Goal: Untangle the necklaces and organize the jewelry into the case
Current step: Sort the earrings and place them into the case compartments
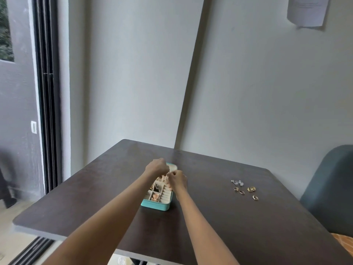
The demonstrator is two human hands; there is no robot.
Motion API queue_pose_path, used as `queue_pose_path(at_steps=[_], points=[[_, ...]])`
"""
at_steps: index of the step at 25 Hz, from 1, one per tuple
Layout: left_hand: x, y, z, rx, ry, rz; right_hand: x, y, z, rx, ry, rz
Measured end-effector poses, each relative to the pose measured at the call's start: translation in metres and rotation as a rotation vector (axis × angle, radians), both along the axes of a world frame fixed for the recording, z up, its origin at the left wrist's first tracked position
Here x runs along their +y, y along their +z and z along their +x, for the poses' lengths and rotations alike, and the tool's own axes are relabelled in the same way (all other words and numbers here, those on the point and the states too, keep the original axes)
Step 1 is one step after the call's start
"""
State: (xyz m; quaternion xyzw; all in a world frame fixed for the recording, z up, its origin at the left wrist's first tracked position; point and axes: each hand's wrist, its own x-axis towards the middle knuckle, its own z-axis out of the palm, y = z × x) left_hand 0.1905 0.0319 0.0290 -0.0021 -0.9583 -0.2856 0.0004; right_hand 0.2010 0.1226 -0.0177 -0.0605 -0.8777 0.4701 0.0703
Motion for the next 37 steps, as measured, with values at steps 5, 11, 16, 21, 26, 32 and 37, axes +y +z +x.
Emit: queue_pose_path(at_steps=[5, 11, 16, 21, 26, 32, 37], points=[[0.053, -0.012, -0.005, 0.129, -0.023, 0.088, 0.048, 0.001, -0.003, -0.001, -0.09, -0.076], [0.176, -0.056, -0.014, 0.092, -0.147, 0.557, 0.169, -0.004, 0.012, 0.075, -0.398, 0.05], [0.24, -0.082, -0.034, 0.107, -0.147, 0.542, 0.256, -0.025, -0.001, 0.178, -0.609, 0.206], [0.257, -0.083, -0.077, 0.123, -0.184, 0.295, 0.306, -0.02, -0.045, 0.126, -0.535, 0.486], [0.281, -0.084, -0.099, 0.186, -0.233, 0.12, 0.311, -0.018, -0.077, 0.012, -0.359, 0.805], [0.295, -0.073, -0.112, 0.139, -0.182, 0.133, 0.315, -0.023, -0.082, -0.035, -0.406, 0.668], [0.287, -0.066, -0.119, -0.021, -0.164, 0.581, 0.317, -0.014, -0.065, 0.168, -0.492, -0.121]])
